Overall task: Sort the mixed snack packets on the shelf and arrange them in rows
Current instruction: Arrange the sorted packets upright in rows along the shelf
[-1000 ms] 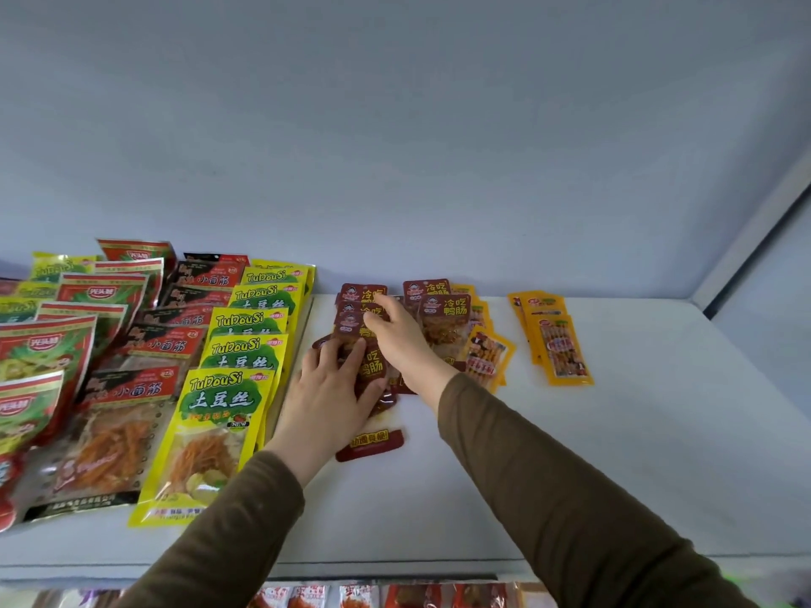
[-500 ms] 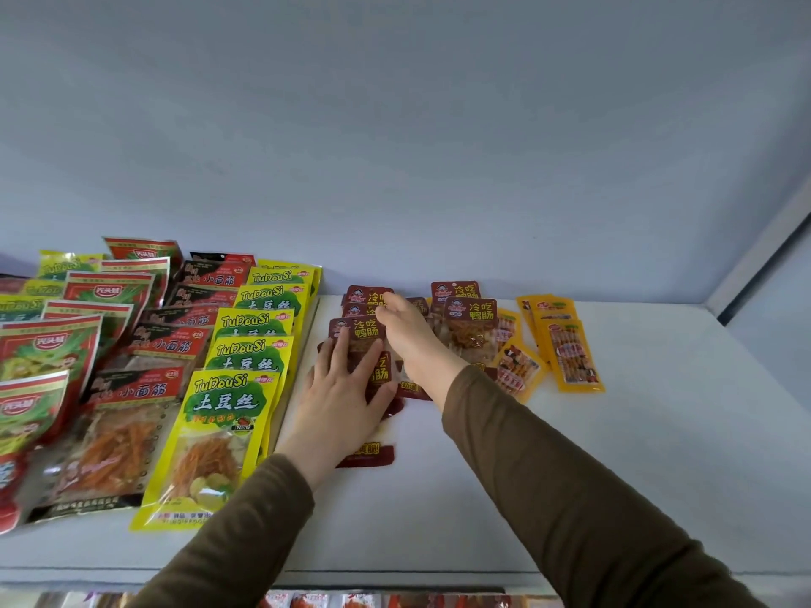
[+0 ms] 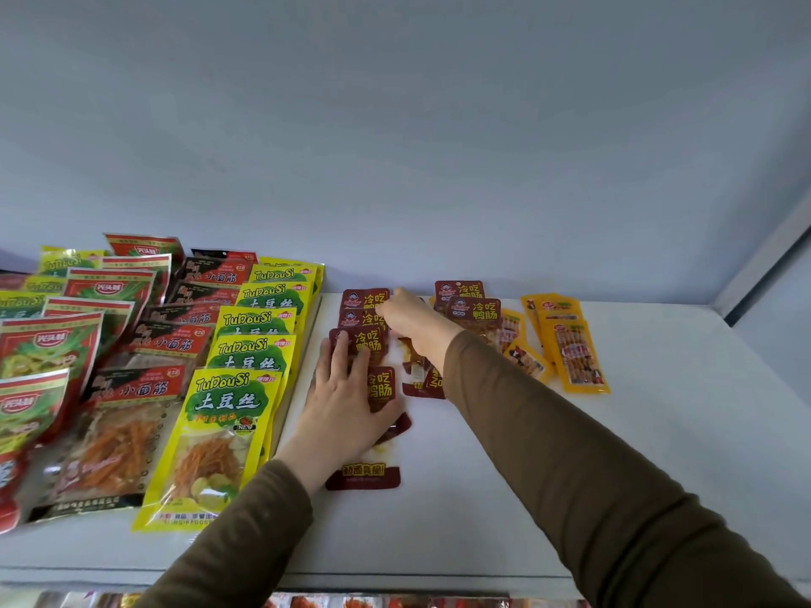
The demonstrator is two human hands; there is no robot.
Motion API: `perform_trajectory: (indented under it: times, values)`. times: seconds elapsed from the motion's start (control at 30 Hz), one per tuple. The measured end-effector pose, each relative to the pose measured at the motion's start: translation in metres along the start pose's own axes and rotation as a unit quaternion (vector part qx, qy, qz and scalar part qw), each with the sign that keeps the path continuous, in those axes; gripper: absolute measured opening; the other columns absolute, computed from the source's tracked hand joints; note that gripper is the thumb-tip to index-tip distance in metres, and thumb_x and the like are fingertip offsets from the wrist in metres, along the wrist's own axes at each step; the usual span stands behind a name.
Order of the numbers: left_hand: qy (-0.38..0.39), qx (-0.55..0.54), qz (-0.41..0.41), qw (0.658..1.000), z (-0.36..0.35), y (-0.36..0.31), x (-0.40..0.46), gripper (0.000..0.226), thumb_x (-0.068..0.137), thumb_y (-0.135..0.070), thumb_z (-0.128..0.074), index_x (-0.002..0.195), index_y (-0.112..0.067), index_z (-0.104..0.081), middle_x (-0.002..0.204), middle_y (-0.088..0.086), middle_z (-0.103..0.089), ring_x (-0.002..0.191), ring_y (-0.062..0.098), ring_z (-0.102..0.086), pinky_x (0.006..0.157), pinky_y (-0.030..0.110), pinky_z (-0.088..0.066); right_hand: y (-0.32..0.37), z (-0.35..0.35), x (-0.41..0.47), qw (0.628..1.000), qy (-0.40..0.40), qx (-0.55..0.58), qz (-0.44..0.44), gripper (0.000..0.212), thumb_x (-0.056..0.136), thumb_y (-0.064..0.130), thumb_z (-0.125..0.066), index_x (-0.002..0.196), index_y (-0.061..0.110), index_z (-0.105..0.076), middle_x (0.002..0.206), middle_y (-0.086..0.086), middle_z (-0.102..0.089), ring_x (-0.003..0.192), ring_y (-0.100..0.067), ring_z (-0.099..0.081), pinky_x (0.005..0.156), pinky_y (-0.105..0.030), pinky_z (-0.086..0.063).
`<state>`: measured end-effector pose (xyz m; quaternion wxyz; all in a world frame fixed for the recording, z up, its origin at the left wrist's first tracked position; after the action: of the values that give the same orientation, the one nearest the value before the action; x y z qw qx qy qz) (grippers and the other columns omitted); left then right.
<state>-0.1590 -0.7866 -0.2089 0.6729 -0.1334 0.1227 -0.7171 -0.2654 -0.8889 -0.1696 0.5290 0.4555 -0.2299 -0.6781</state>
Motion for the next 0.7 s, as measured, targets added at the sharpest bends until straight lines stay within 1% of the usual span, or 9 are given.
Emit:
perform_trajectory:
  times: [0.1, 0.2, 0.3, 0.4, 0.47, 0.53, 0.57, 0.63, 0.7]
  values:
    - [0.007, 0.005, 0.005, 1.000, -0.002, 0.004, 0.001, 0.095, 0.090, -0.079, -0.042, 0.163, -0.025, -0.014, 0.173, 0.004, -0.002, 0.159, 0.027, 0.006, 0.127, 0.048, -0.009, 0.001, -0.003, -0.001, 1.000, 0.018, -0.019, -0.018, 0.037, 0.108, 0.011, -0.043, 0.143, 0.000, -0.045, 0.135, -0.018, -0.058, 0.122, -0.028, -0.060, 0.101, -0.036, -0.050]
    - [0.006, 0.013, 0.007, 1.000, -0.002, 0.009, 0.000, 0.094, 0.089, -0.079, -0.043, 0.162, -0.026, -0.015, 0.173, 0.004, -0.007, 0.159, 0.028, 0.001, 0.126, 0.048, -0.013, -0.003, -0.012, 0.001, 0.998, 0.040, 0.036, -0.016, 0.034, 0.107, 0.012, -0.046, 0.138, 0.000, -0.051, 0.128, -0.017, -0.061, 0.110, -0.025, -0.061, 0.085, -0.031, -0.055]
    - [0.003, 0.010, 0.000, 1.000, -0.004, 0.010, -0.002, 0.093, 0.090, -0.078, -0.040, 0.163, -0.027, -0.012, 0.173, 0.004, -0.004, 0.159, 0.028, 0.004, 0.126, 0.048, -0.011, -0.009, -0.011, 0.005, 1.000, 0.018, 0.008, 0.008, 0.028, 0.107, 0.012, -0.042, 0.130, 0.003, -0.054, 0.127, -0.015, -0.061, 0.105, -0.026, -0.060, 0.082, -0.034, -0.047]
    - [0.000, 0.006, -0.004, 1.000, -0.007, 0.011, -0.003, 0.094, 0.090, -0.079, -0.040, 0.163, -0.027, -0.011, 0.173, 0.003, -0.003, 0.159, 0.027, 0.006, 0.126, 0.048, -0.011, -0.018, -0.006, 0.011, 0.999, -0.009, 0.039, 0.016, 0.030, 0.106, 0.011, -0.040, 0.130, 0.002, -0.055, 0.105, -0.007, -0.053, 0.091, -0.022, -0.054, 0.077, -0.033, -0.039]
    - [0.001, 0.005, -0.004, 1.000, -0.008, 0.012, -0.003, 0.094, 0.089, -0.080, -0.038, 0.163, -0.028, -0.010, 0.173, 0.003, -0.002, 0.159, 0.027, 0.006, 0.126, 0.048, -0.010, -0.019, -0.007, 0.017, 0.996, -0.009, 0.086, 0.000, 0.032, 0.106, 0.010, -0.042, 0.132, -0.003, -0.055, 0.098, -0.010, -0.055, 0.086, -0.020, -0.055, 0.081, -0.032, -0.043]
    - [0.002, 0.006, -0.003, 1.000, -0.009, 0.013, -0.003, 0.094, 0.089, -0.080, -0.038, 0.163, -0.028, -0.010, 0.173, 0.002, -0.002, 0.159, 0.027, 0.006, 0.126, 0.048, -0.010, -0.015, -0.014, 0.020, 0.990, 0.003, 0.143, -0.024, 0.032, 0.106, 0.008, -0.042, 0.133, -0.003, -0.055, 0.111, -0.015, -0.063, 0.103, -0.026, -0.062, 0.100, -0.038, -0.050]
    - [0.001, 0.006, -0.003, 1.000, -0.009, 0.013, -0.003, 0.094, 0.089, -0.080, -0.038, 0.163, -0.028, -0.010, 0.173, 0.002, -0.003, 0.159, 0.028, 0.005, 0.126, 0.049, -0.011, -0.012, -0.015, 0.023, 0.988, 0.002, 0.150, -0.033, 0.032, 0.106, 0.008, -0.042, 0.133, -0.003, -0.054, 0.123, -0.018, -0.064, 0.114, -0.029, -0.062, 0.107, -0.043, -0.048]
    - [0.003, 0.005, -0.002, 1.000, -0.009, 0.013, -0.002, 0.093, 0.089, -0.080, -0.039, 0.163, -0.029, -0.011, 0.173, 0.002, -0.005, 0.159, 0.028, 0.003, 0.126, 0.049, -0.012, -0.008, -0.016, 0.028, 0.989, -0.005, 0.144, -0.036, 0.032, 0.107, 0.009, -0.040, 0.134, -0.002, -0.052, 0.136, -0.022, -0.059, 0.123, -0.030, -0.059, 0.109, -0.041, -0.047]
    - [0.007, 0.006, 0.000, 1.000, -0.009, 0.014, -0.002, 0.093, 0.090, -0.079, -0.039, 0.163, -0.029, -0.011, 0.173, 0.002, -0.004, 0.159, 0.027, 0.003, 0.126, 0.049, -0.012, -0.002, -0.014, 0.030, 0.991, -0.010, 0.130, -0.022, 0.032, 0.106, 0.010, -0.043, 0.133, -0.002, -0.053, 0.136, -0.018, -0.059, 0.109, -0.024, -0.059, 0.099, -0.034, -0.051]
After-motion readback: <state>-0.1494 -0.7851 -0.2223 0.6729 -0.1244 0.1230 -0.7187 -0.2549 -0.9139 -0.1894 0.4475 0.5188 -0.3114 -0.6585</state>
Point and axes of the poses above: each hand's wrist, its own x-axis towards the middle knuckle, its own z-axis out of the back of the hand, y = z × x, the point moved 9 cm from there along x, towards the middle knuckle
